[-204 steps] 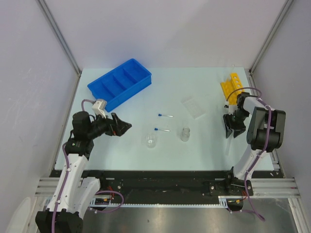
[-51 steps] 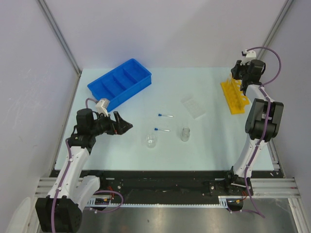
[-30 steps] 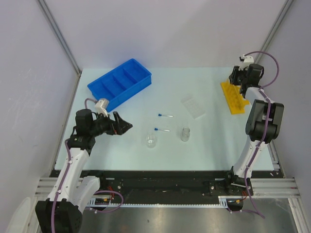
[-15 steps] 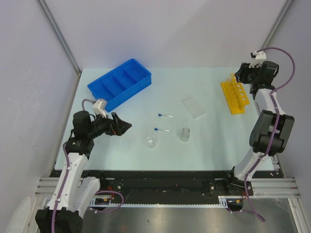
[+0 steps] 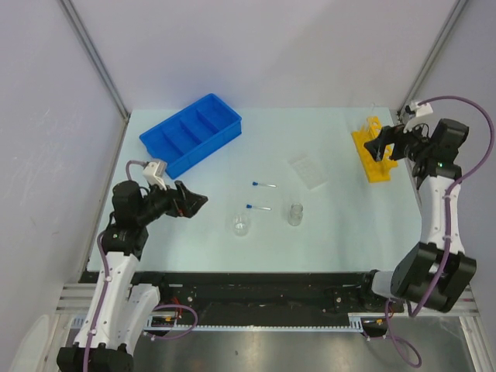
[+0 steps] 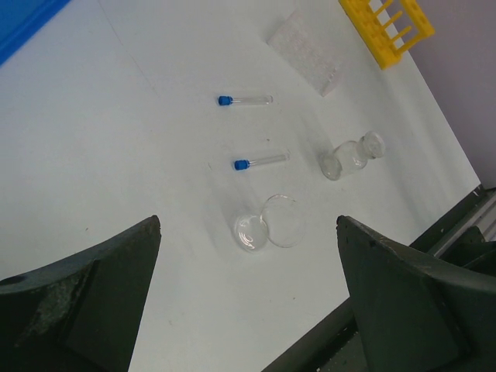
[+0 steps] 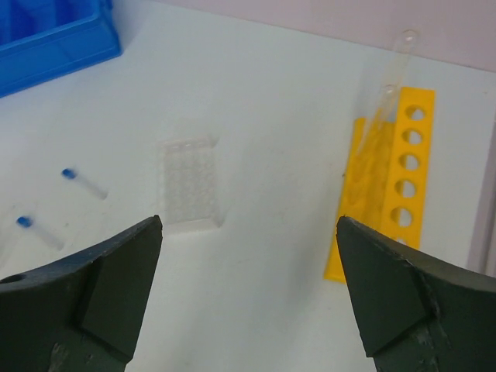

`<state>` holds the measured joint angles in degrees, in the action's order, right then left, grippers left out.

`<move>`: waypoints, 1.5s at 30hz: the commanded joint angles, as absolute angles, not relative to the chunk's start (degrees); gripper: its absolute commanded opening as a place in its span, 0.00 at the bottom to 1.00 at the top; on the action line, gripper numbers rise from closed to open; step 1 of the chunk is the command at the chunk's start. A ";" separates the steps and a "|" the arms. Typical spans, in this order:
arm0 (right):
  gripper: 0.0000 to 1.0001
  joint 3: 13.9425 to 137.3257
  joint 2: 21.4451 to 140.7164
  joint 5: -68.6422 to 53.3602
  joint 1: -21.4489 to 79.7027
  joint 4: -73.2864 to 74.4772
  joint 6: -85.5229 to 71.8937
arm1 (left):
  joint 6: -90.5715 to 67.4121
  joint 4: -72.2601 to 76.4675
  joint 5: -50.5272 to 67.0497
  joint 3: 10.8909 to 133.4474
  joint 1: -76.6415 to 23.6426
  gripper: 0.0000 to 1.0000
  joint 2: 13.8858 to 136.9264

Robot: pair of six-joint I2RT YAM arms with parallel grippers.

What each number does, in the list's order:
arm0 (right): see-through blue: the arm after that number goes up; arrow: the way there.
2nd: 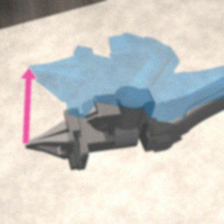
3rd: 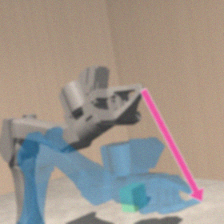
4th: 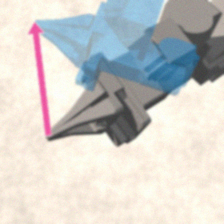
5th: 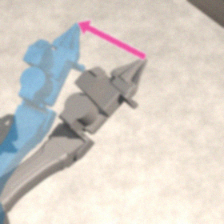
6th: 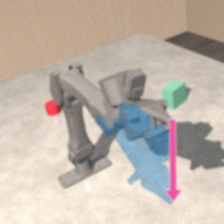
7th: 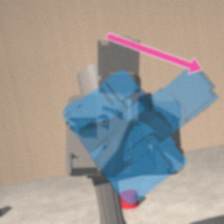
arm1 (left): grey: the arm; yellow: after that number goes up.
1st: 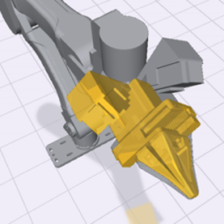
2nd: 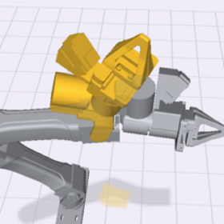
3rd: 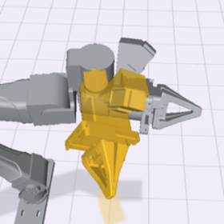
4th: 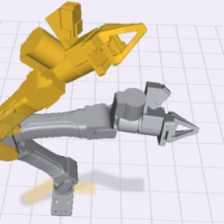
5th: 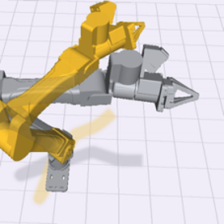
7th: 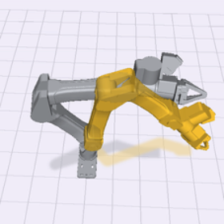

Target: Organize the chemistry lab equipment

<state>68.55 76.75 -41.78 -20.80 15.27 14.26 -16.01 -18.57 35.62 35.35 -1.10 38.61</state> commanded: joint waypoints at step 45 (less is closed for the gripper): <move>1.00 40.96 49.75 -64.16 -25.40 9.05 12.13 | -41.75 -17.75 16.35 50.00 -16.33 1.00 66.52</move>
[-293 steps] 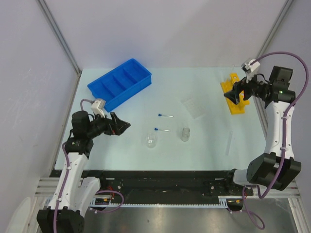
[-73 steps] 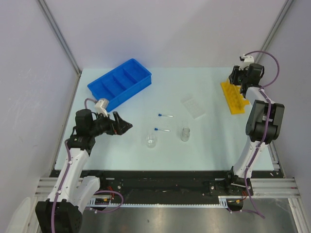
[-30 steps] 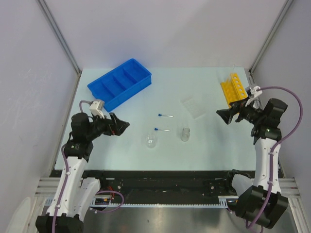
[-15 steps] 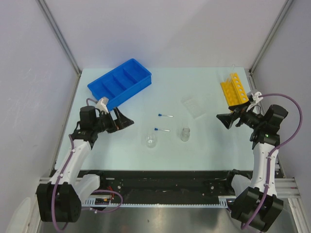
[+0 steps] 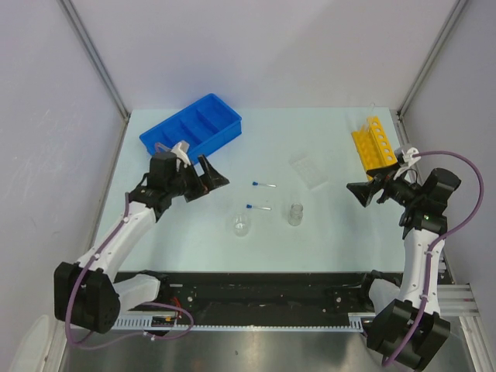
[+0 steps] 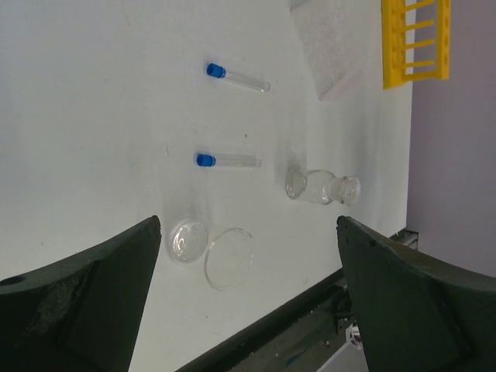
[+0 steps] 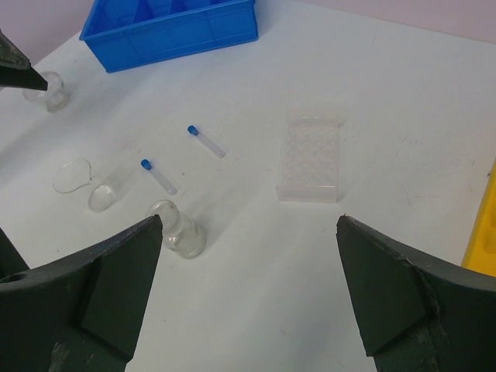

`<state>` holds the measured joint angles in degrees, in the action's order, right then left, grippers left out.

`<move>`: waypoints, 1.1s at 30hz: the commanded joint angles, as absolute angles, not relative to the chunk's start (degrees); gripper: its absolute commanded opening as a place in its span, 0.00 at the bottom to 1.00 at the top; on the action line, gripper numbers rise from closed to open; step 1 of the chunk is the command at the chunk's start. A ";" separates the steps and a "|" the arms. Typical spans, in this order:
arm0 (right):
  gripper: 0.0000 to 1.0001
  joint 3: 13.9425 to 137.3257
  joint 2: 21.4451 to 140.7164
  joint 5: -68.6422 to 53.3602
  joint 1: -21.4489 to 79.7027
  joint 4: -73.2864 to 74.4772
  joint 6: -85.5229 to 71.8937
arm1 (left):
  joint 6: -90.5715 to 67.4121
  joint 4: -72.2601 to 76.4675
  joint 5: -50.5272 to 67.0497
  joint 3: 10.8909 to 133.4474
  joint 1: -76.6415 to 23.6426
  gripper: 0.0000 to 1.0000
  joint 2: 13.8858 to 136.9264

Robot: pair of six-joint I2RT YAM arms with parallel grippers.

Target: Organize the chemistry lab equipment

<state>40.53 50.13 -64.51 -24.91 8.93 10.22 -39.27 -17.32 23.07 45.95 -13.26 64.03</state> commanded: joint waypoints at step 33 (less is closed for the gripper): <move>1.00 40.96 50.54 -63.11 -26.01 10.11 13.71 | 29.42 -40.52 8.34 94.74 -33.57 0.68 117.23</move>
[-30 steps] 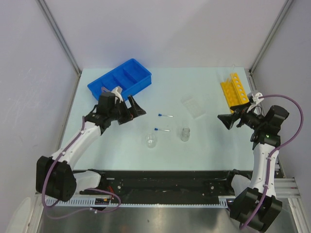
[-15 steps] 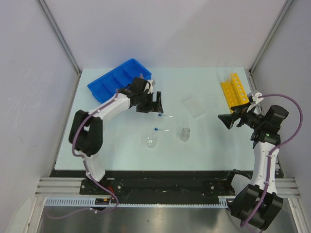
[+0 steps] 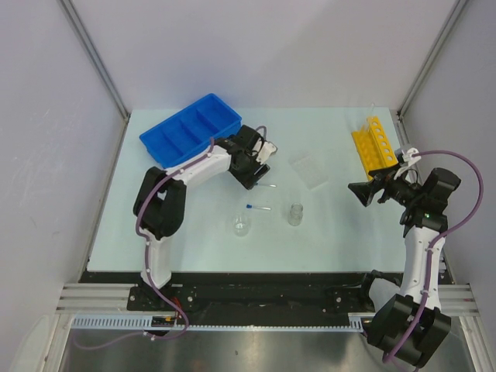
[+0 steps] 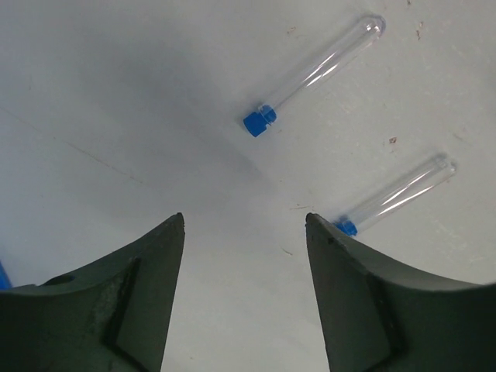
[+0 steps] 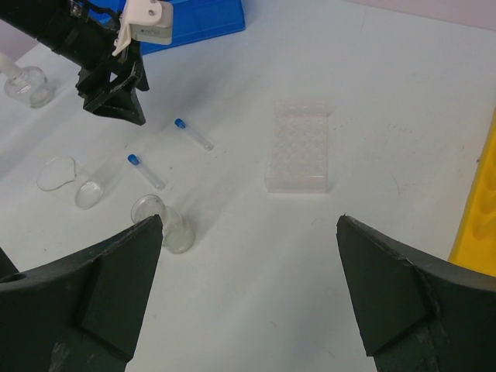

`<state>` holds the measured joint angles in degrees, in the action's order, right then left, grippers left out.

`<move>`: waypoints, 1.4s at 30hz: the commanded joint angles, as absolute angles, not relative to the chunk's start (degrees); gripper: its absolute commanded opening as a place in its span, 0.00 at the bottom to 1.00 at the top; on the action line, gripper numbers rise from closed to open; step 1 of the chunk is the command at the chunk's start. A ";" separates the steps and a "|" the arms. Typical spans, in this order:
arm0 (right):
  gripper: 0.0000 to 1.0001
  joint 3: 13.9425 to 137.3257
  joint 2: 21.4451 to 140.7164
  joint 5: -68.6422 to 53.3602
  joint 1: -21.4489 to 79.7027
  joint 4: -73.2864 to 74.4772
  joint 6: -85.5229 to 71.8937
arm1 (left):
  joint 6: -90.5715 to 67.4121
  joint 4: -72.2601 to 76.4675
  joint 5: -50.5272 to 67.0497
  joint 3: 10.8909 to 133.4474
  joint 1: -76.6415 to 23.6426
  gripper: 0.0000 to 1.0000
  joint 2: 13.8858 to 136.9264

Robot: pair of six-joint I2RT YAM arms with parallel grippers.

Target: Organize the chemistry lab equipment

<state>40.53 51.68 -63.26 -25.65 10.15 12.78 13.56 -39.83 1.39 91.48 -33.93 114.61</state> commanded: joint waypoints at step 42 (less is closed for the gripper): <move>0.99 74.33 81.45 -22.87 27.31 41.74 37.27 | -13.00 -13.81 1.86 47.69 -5.10 1.00 49.43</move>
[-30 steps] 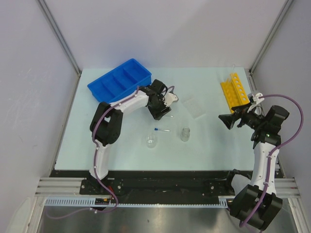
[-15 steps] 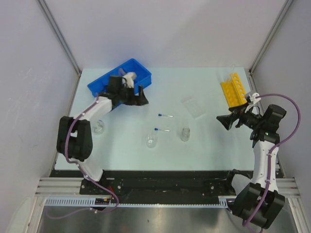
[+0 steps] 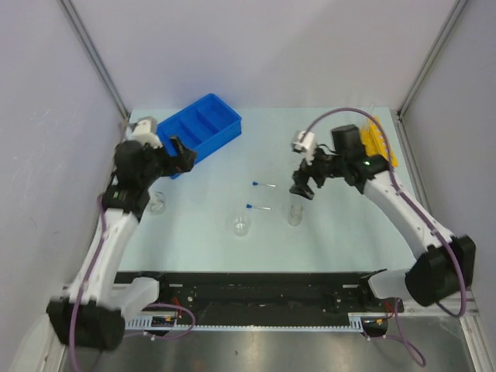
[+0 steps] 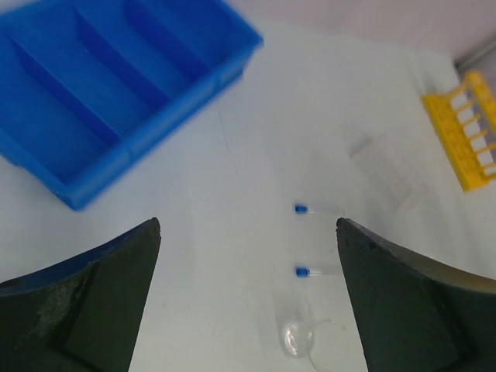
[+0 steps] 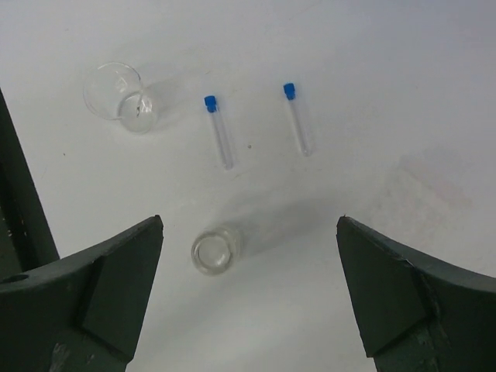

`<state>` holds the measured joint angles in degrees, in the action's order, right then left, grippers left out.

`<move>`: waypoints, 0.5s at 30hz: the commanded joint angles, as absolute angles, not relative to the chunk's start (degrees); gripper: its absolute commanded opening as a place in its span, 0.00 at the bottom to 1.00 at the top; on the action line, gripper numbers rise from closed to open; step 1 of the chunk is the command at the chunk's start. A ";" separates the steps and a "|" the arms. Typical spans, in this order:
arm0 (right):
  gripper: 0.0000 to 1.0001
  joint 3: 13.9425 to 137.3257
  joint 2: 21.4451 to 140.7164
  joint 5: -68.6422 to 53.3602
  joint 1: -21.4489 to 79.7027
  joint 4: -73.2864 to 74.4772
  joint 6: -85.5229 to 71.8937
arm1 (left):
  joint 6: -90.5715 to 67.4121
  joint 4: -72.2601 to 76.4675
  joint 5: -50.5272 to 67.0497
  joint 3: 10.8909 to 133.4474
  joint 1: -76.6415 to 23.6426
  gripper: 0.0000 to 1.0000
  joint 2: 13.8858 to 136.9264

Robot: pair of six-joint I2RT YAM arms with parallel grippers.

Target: Organize the chemistry lab equipment

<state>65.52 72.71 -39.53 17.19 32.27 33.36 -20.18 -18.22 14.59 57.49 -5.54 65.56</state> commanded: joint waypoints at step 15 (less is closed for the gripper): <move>0.66 119.34 128.55 -11.61 36.74 57.65 34.10 | -13.10 -15.03 7.29 37.53 -4.75 1.00 38.40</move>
<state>111.39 122.58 -16.03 34.44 51.44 33.67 -14.92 -14.63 4.49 34.83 -5.06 37.04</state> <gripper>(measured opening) 0.672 0.996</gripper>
